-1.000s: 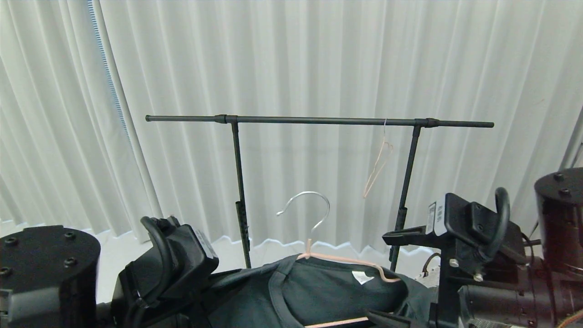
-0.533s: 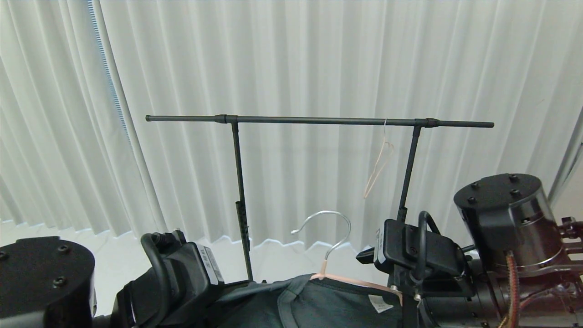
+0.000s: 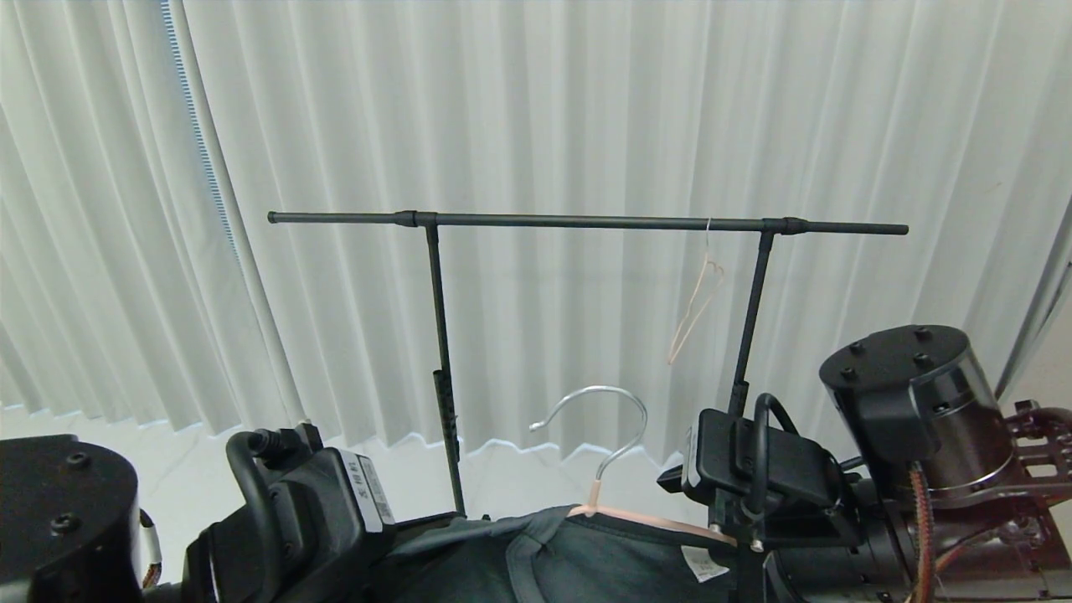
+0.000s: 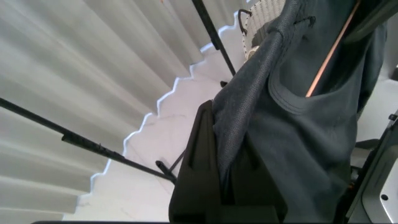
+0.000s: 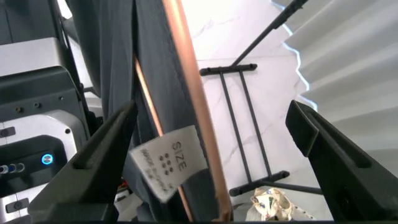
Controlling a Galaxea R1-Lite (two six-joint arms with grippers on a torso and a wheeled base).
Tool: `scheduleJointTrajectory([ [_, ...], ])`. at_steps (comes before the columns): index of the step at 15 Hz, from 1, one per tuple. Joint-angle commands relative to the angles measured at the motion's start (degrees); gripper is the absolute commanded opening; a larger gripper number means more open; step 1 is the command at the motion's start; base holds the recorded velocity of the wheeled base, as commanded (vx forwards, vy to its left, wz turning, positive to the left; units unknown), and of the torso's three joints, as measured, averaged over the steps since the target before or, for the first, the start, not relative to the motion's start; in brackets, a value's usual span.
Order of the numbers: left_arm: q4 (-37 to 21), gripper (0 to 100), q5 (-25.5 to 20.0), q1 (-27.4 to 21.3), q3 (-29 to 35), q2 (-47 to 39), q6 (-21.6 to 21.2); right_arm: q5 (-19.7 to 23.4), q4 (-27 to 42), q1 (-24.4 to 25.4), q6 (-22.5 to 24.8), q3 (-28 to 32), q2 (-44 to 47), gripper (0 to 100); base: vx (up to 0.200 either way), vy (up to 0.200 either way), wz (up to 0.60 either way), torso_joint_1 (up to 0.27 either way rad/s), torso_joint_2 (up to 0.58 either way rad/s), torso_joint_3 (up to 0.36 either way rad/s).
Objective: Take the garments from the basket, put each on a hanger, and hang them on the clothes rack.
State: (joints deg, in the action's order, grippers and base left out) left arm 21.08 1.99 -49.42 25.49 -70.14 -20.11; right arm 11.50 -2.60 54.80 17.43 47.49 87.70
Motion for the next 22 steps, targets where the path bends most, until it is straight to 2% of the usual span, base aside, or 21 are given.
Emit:
scheduleJointTrajectory([
  [1, 0.02, 0, 0.03, -0.24, 0.00, 0.27, -0.01, 0.02, -0.04, -0.13, -0.03, -0.03, 0.10, 0, 0.000, 0.000, 0.00, 0.000, 0.00, 0.000],
  [10, 0.02, 0, 0.03, -0.94, -0.09, 0.27, 0.16, -0.07, -0.13, -0.13, 0.50, 0.05, -1.83, 0, 0.000, 0.000, 0.00, 0.000, 0.00, 0.000],
  [11, 0.02, 100, 0.03, -0.94, -0.09, 0.27, 0.51, -0.07, -0.13, -0.13, 0.50, 0.05, -2.62, 0, 0.000, 0.000, 0.00, 0.000, 0.00, 0.000],
  [19, 0.46, 100, 0.21, 1.61, -2.90, 1.50, 0.87, 0.19, 2.77, -1.71, 1.29, -0.30, -8.86, 0, 0.000, 0.000, 0.00, 0.000, 0.00, 0.000],
  [22, 0.46, 100, 0.12, 6.27, -7.30, 3.35, 0.87, 0.72, 2.33, -2.85, 1.55, -0.30, -10.44, 0, 0.000, 0.000, 0.00, 0.000, 0.00, 0.000],
])
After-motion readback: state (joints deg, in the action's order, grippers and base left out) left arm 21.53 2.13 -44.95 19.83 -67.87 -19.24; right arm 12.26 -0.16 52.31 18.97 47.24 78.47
